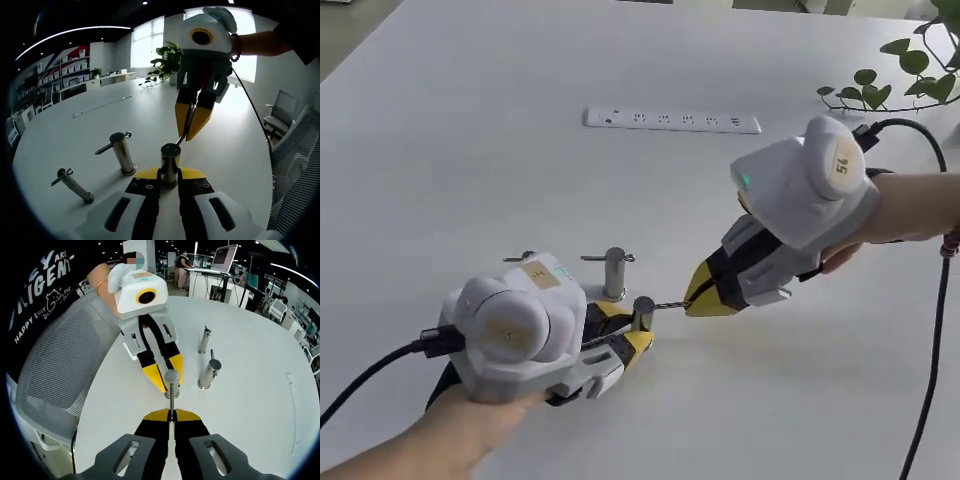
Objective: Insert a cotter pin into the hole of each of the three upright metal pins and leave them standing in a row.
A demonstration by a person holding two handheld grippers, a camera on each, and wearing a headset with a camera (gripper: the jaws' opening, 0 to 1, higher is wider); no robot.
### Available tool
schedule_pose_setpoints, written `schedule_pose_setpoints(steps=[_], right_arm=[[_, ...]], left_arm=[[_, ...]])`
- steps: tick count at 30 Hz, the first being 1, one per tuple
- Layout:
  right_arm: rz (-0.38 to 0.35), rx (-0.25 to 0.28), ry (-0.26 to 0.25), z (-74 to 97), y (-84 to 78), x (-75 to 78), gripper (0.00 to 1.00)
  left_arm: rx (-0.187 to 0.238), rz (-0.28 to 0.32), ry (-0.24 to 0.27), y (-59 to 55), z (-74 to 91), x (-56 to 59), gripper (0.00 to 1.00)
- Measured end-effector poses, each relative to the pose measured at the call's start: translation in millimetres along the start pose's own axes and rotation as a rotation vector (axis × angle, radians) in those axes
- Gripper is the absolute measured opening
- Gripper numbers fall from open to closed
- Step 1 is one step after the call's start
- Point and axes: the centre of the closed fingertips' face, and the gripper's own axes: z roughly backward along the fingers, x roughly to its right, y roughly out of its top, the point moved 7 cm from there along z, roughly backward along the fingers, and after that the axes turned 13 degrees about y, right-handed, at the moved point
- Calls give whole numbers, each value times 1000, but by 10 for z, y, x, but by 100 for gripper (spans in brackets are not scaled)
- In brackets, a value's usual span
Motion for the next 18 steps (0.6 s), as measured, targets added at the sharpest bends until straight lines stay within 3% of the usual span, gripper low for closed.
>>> schedule_pose_setpoints(steps=[5,9,18], right_arm=[[10,6,5,-30,40,11,0],[12,11,8,-44,55,28,0],[13,16,9,-83,94,43,0]], left_arm=[[4,10,-7,-3,2,-3,12],[9,68,-2,-23,1,-7,12],[13,120,28,-60,-7,21,12]])
